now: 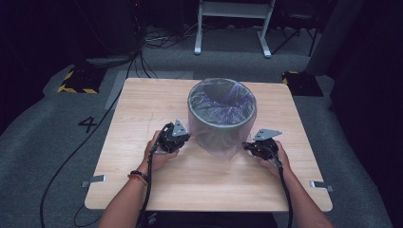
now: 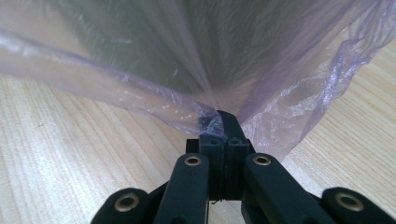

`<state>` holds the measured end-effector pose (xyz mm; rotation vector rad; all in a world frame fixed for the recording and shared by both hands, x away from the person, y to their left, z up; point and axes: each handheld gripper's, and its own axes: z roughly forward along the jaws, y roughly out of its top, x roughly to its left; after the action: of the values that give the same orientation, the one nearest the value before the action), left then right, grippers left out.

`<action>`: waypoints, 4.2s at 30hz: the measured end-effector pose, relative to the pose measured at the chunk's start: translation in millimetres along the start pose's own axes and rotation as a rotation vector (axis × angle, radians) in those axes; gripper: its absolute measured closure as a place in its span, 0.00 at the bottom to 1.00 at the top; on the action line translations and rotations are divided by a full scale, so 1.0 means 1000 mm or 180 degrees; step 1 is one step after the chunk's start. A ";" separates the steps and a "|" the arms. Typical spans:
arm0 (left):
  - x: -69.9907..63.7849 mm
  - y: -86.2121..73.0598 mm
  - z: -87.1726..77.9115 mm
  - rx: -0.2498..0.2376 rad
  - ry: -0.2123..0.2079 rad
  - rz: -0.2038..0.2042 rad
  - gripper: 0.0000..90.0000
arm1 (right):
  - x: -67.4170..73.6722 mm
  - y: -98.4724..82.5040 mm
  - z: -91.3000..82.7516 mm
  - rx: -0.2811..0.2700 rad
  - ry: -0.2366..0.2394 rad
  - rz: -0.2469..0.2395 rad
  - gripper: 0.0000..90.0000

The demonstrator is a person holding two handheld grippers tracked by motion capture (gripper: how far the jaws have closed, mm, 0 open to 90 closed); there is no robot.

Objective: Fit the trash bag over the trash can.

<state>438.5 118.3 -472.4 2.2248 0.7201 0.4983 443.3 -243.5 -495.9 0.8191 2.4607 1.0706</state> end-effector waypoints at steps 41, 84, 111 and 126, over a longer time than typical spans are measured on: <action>-0.027 -0.019 -0.058 -0.0239 -0.0159 -0.0120 0.18 | -0.018 -0.001 -0.073 -0.0658 0.0036 0.0356 0.23; -0.043 -0.073 -0.043 0.0175 -0.0382 -0.0253 0.16 | -0.016 0.118 -0.131 -0.1129 -0.0089 -0.0141 0.19; -0.042 -0.073 -0.043 0.0169 -0.0414 -0.0231 0.16 | -0.012 0.185 -0.076 -0.0652 -0.0134 -0.0248 0.18; -0.042 -0.073 -0.043 0.0173 -0.0412 -0.0226 0.16 | -0.016 0.194 -0.046 -0.0399 -0.0333 0.0002 0.23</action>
<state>357.5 156.8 -503.9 2.2496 0.7492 0.2997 504.1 -172.0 -319.1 0.8154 2.2822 1.1395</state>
